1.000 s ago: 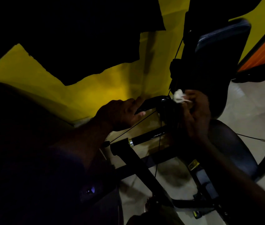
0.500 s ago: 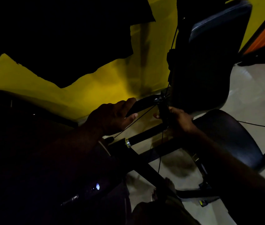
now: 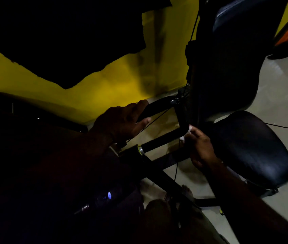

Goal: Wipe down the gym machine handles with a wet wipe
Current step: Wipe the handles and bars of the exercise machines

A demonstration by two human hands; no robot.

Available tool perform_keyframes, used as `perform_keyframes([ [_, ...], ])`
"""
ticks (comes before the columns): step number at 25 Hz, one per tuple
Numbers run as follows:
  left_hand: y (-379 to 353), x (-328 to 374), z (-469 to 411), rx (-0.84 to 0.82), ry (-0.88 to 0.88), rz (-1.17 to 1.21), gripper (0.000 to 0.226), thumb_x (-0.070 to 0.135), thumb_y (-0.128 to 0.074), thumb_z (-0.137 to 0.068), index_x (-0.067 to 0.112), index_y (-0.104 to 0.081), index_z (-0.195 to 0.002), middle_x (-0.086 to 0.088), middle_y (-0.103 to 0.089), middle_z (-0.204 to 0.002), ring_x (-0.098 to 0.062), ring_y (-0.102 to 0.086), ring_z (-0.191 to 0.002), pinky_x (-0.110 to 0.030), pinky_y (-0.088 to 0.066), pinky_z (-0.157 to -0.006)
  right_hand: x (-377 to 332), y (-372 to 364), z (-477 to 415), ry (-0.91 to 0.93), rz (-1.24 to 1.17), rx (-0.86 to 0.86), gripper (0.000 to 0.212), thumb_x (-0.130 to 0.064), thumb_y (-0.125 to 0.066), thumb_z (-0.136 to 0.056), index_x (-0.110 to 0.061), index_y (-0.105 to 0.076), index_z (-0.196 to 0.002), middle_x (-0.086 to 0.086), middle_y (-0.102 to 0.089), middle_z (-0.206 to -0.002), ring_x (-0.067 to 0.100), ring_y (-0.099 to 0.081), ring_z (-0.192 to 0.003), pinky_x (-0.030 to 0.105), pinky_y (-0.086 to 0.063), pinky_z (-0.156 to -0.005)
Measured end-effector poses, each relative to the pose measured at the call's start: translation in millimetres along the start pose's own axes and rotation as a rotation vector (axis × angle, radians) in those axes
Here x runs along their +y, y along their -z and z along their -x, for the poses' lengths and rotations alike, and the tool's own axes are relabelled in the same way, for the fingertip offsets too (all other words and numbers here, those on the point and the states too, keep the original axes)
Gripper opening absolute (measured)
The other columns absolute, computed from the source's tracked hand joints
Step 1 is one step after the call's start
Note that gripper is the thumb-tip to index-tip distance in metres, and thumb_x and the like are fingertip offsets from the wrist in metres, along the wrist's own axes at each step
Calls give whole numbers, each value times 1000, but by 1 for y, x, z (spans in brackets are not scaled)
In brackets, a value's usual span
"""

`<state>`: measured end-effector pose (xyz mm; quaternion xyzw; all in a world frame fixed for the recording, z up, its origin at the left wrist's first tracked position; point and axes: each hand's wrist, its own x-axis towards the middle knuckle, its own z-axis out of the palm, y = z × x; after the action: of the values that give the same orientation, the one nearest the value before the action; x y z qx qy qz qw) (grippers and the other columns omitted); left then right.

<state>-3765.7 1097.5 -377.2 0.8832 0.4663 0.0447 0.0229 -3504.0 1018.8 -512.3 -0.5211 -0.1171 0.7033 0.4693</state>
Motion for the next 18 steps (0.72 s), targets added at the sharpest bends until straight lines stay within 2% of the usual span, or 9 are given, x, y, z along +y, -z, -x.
perform_keyframes([
  [2,2,1,0,-29,17,5,60,63,-37,-100,21,-40,-142,-6,-70,-111,-42,-68,-67,-44,-57,-55,17,-32,12,-58,-194,89,29,-5,-56,-100,-10,-67,-126,10,-73,-114,19,-70,-99,35,-55,-94],
  [3,3,1,0,-39,11,3,60,64,-37,-100,21,-39,-142,-6,-70,-111,-41,-68,-68,-44,-56,-56,31,-52,20,-75,-247,86,27,-2,-56,-99,-12,-70,-121,8,-73,-107,16,-69,-93,31,-54,-89],
  [5,4,3,0,-57,21,14,60,63,-40,-101,21,-39,-144,-5,-70,-116,-42,-68,-71,-42,-56,-59,64,-88,37,-176,-191,34,32,7,-55,-97,-12,-73,-117,5,-70,-86,14,-65,-74,30,-53,-75],
  [7,7,4,1,-78,31,6,59,61,-44,-102,20,-40,-146,-3,-69,-120,-42,-69,-75,-41,-55,-60,78,-107,45,-264,-47,15,35,7,-52,-98,-8,-71,-122,4,-65,-76,17,-61,-69,32,-51,-70],
  [8,7,4,1,-82,30,-1,58,61,-44,-103,20,-40,-145,-3,-69,-118,-41,-69,-75,-41,-55,-61,74,-106,45,-280,13,49,29,5,-50,-99,-5,-71,-117,4,-65,-77,17,-61,-70,29,-53,-66],
  [10,6,4,-1,-80,9,1,57,60,-42,-103,20,-40,-142,-3,-69,-111,-40,-68,-73,-41,-55,-59,54,-91,44,-293,-38,136,21,0,-50,-102,-5,-69,-108,8,-68,-87,17,-66,-74,24,-57,-58],
  [14,2,0,-1,-72,-20,-8,61,60,-42,-104,16,-38,-146,-7,-69,-113,-40,-67,-74,-42,-56,-62,13,-43,41,-176,-490,258,25,-3,-43,-107,-7,-61,-124,16,-67,-113,24,-68,-91,29,-63,-62],
  [16,4,1,-2,-72,-32,-18,62,58,-42,-105,14,-37,-149,-10,-67,-115,-40,-66,-76,-39,-52,-62,-5,-30,40,-86,-399,252,34,2,-42,-105,-5,-58,-135,21,-66,-126,25,-70,-95,30,-63,-67],
  [18,5,5,-3,-87,-25,-44,65,57,-42,-106,13,-35,-153,-14,-65,-124,-43,-66,-83,-36,-44,-64,-23,-27,45,-1,-211,230,38,3,-46,-102,-5,-62,-136,22,-67,-125,24,-69,-91,31,-58,-73],
])
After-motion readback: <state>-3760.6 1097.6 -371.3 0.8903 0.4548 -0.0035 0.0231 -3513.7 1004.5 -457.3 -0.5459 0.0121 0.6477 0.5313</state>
